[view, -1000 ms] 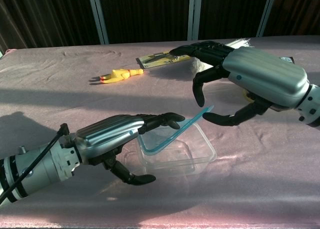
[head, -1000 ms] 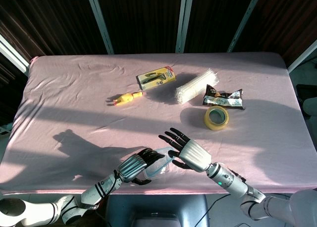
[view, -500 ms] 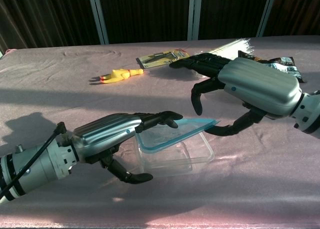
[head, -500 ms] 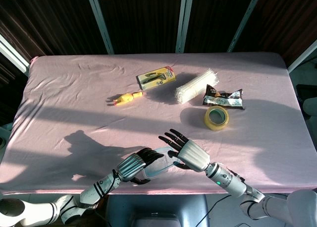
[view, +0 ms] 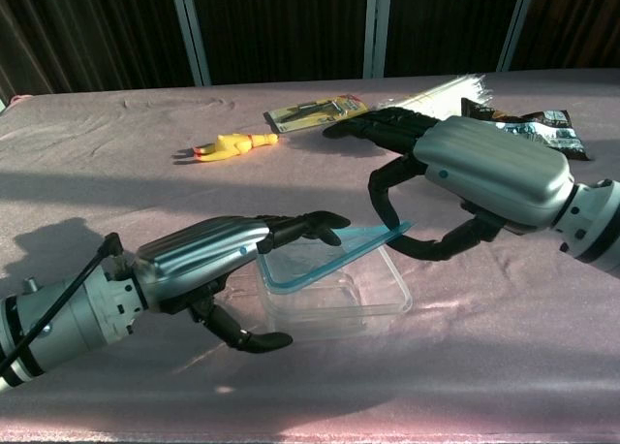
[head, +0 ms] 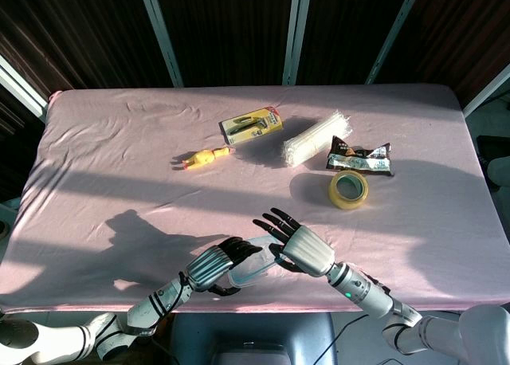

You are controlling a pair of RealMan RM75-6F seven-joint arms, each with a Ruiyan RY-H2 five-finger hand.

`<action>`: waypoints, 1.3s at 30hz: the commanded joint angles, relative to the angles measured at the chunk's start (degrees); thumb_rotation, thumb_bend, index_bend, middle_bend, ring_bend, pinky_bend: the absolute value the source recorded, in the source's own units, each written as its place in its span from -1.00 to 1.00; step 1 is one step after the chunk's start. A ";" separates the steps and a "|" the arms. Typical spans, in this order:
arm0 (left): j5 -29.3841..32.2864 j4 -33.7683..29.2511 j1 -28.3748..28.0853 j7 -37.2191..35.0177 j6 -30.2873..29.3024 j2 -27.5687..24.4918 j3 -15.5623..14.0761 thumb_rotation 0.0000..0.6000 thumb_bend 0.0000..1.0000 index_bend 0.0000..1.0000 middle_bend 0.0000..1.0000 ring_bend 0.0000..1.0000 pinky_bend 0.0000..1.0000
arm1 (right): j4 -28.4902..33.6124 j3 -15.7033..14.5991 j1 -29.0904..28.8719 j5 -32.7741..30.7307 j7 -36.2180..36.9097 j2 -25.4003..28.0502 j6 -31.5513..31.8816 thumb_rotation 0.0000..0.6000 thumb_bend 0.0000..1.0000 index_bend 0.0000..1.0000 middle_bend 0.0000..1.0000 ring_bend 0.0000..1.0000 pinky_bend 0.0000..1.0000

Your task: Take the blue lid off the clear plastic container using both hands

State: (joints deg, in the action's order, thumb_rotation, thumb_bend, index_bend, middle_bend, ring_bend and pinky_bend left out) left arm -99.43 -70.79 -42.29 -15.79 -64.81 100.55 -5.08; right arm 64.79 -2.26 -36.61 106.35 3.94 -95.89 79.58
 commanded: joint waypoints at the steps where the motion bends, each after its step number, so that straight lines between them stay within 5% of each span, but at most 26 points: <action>1: -0.80 0.75 0.07 -1.05 -1.16 0.29 -0.17 1.00 -0.45 -1.00 -0.59 -0.75 -0.69 | 0.26 0.24 0.04 0.10 -0.34 0.15 0.59 1.00 0.30 0.56 -0.64 -0.93 -0.86; 7: -2.05 2.28 0.19 -4.66 -3.57 0.73 -0.39 1.00 -0.45 -1.00 -1.00 -1.00 -1.00 | 1.30 0.94 0.23 0.21 -0.37 1.12 2.33 1.00 0.31 0.56 -0.63 -0.93 -0.85; 22: -3.46 6.52 0.26 -9.61 -9.25 0.74 0.74 1.00 -0.45 -1.00 -1.00 -1.00 -1.00 | 5.08 3.02 0.93 -0.64 -2.93 6.91 4.57 1.00 0.31 0.57 -0.63 -0.93 -0.85; 35: -0.84 6.72 2.73 -8.52 -11.23 -3.86 1.40 1.00 -0.43 -1.00 -1.00 -1.00 -1.00 | -6.12 3.38 2.51 -7.44 -3.33 5.78 -2.13 1.00 0.31 0.54 -0.63 -0.93 -0.85; 39: 0.40 7.27 3.38 -9.06 -10.75 -4.46 1.60 1.00 -0.42 -1.00 -1.00 -1.00 -1.00 | -9.90 3.14 1.96 -9.09 -2.22 2.65 -5.78 1.00 0.31 0.25 -0.63 -0.93 -0.84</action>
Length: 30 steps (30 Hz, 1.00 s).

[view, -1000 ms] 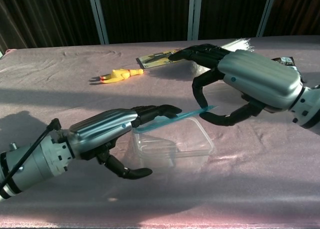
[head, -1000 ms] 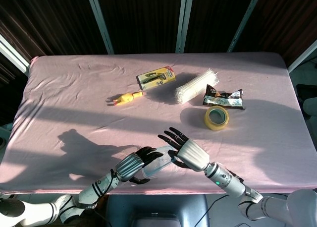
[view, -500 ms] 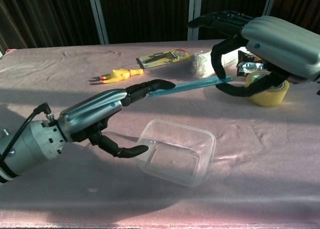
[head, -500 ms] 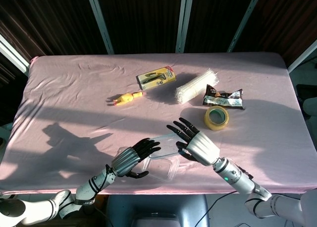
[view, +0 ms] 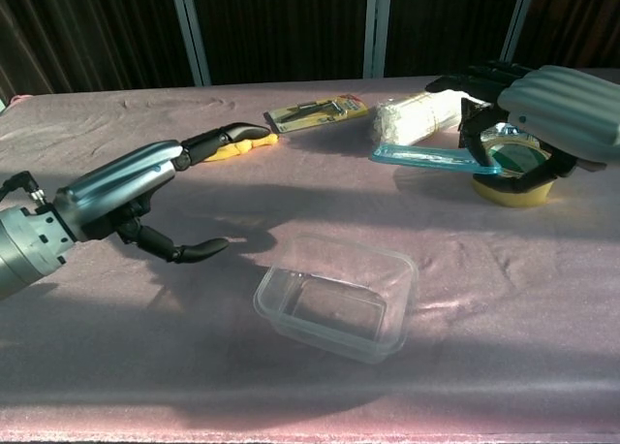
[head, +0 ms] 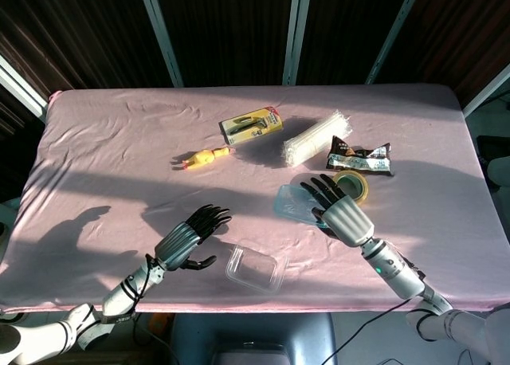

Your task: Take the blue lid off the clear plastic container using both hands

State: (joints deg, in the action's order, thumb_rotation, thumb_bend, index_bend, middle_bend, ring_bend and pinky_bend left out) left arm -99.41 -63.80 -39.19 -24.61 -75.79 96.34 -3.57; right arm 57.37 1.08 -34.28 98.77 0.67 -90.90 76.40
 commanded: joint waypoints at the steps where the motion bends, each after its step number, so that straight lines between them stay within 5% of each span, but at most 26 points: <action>1: 0.55 0.52 0.44 -0.33 0.30 -0.36 0.07 1.00 -0.42 -1.00 -1.00 -1.00 -1.00 | -3.23 -0.34 -0.59 -1.61 1.30 -3.09 -3.23 1.00 0.29 0.15 -0.63 -0.93 -0.84; 6: 0.88 1.02 1.15 -0.65 0.29 -0.85 -0.20 1.00 -0.42 -1.00 -1.00 -1.00 -1.00 | -3.64 -1.37 -0.72 -1.60 0.21 -4.07 -5.01 1.00 -0.09 -0.41 -0.66 -0.94 -0.85; 11: 0.71 -0.49 2.93 0.22 -0.69 -3.51 -1.55 1.00 -0.42 -1.00 -1.00 -1.00 -1.00 | 4.85 -2.05 0.63 -4.31 -5.89 0.83 -8.66 1.00 -0.57 -0.96 -0.94 -1.00 -1.00; 18: 1.54 -7.34 8.11 5.18 -2.81 -12.24 -5.07 1.00 -0.42 -1.00 -1.00 -1.00 -1.00 | 22.26 -4.88 5.83 -5.92 -12.67 13.15 -6.28 1.00 -0.73 -1.00 -1.00 -1.00 -1.00; 23: 7.32 -19.63 13.30 15.72 -1.19 -23.55 -8.01 1.00 -0.36 -1.00 -1.00 -1.00 -1.00 | 33.61 -7.40 14.44 -6.65 -17.37 22.23 4.05 1.00 -0.74 -1.00 -1.00 -1.00 -1.00; 30: 11.57 -23.20 26.08 22.75 -15.41 -26.35 -7.65 1.00 -0.30 -1.00 -1.00 -1.00 -1.00 | 36.36 -9.75 28.62 -12.23 -18.72 24.39 17.14 1.00 -0.73 -1.00 -1.00 -1.00 -1.00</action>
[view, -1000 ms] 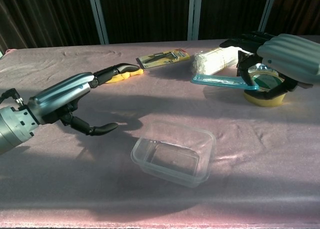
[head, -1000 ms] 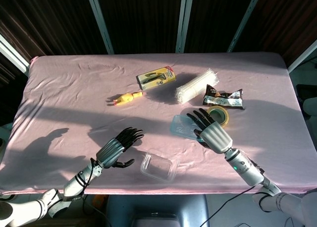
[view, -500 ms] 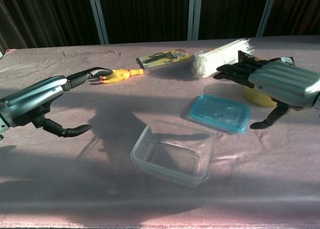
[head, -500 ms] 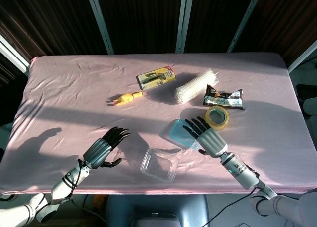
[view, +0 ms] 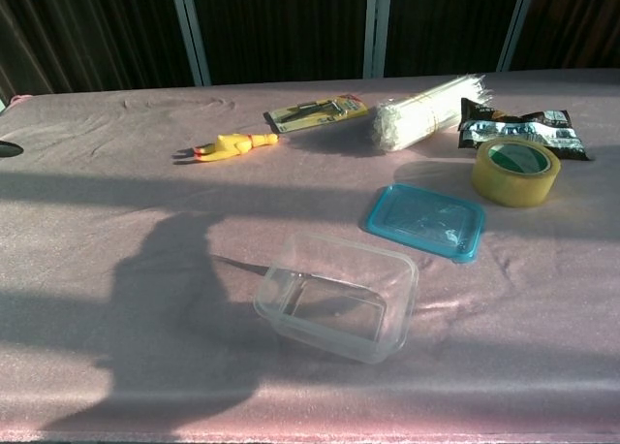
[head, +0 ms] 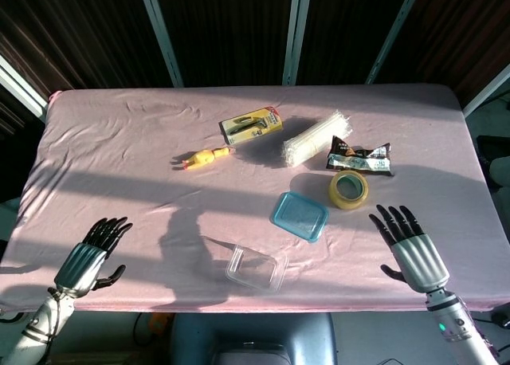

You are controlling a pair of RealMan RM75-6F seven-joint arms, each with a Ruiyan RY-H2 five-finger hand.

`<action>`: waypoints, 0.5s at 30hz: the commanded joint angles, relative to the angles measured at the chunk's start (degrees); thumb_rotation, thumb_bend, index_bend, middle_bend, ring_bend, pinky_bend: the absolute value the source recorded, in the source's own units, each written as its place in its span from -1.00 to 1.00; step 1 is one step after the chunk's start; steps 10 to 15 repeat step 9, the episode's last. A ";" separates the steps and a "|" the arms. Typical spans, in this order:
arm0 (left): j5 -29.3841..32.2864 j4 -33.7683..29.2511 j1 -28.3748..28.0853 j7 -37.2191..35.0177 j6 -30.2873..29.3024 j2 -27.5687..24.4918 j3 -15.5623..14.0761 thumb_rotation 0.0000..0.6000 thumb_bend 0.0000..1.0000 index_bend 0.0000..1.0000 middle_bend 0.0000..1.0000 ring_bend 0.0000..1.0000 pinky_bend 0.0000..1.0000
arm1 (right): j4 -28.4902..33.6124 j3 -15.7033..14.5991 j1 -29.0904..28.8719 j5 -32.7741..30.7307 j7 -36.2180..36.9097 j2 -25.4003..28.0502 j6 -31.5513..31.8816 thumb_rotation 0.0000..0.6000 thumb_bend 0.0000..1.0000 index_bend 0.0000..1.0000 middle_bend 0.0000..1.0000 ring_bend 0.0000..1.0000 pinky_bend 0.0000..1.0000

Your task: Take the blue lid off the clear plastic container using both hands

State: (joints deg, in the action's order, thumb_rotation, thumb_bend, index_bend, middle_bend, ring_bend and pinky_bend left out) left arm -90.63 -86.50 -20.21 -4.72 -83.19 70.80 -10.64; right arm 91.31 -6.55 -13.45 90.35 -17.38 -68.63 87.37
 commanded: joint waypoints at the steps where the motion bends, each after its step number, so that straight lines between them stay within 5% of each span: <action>1: 2.16 -0.72 7.94 3.10 -8.36 -1.58 -1.22 1.00 -0.29 -1.00 -1.00 -1.00 -1.00 | 2.91 -2.35 8.52 -4.01 0.53 2.65 6.12 1.00 -0.73 -1.00 -1.00 -1.00 -1.00; 15: -1.59 -0.92 8.83 -0.55 -7.90 -3.02 -0.67 1.00 -0.29 -1.00 -1.00 -1.00 -1.00 | 1.30 -0.49 10.76 -0.08 5.00 3.50 10.02 1.00 -0.73 -1.00 -1.00 -1.00 -1.00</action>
